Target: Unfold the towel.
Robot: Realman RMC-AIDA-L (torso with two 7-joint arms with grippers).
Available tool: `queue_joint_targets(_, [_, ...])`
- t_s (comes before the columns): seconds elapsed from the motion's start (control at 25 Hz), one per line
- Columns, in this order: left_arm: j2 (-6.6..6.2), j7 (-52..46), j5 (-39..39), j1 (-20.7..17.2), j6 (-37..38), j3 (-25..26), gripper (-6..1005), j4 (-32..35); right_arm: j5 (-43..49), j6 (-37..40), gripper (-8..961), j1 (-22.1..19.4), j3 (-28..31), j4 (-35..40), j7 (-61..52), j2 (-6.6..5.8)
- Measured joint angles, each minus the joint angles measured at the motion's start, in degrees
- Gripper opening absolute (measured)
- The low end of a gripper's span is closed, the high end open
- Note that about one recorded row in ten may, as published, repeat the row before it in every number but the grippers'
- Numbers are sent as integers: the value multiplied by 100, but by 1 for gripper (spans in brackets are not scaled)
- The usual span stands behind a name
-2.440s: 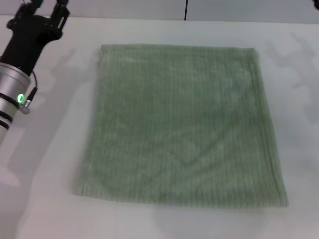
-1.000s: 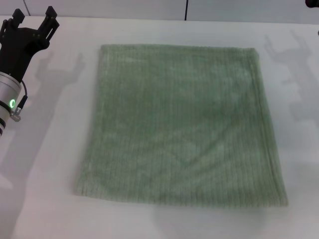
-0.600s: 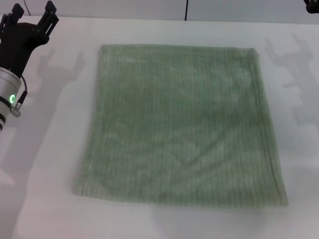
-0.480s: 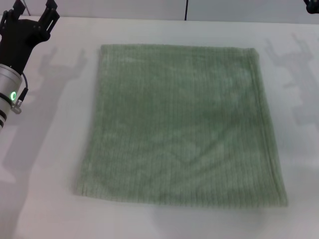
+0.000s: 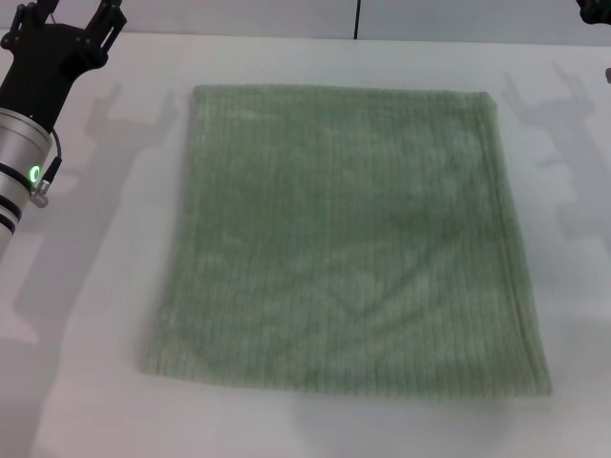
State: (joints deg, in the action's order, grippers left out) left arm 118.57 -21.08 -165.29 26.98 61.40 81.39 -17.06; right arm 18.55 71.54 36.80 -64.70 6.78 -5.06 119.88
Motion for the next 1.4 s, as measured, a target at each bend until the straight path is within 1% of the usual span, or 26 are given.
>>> queue_joint_targets(1.4, [17,-11,0,-41,3,0,825,45,20,-10,757,29,2,-1,3,0])
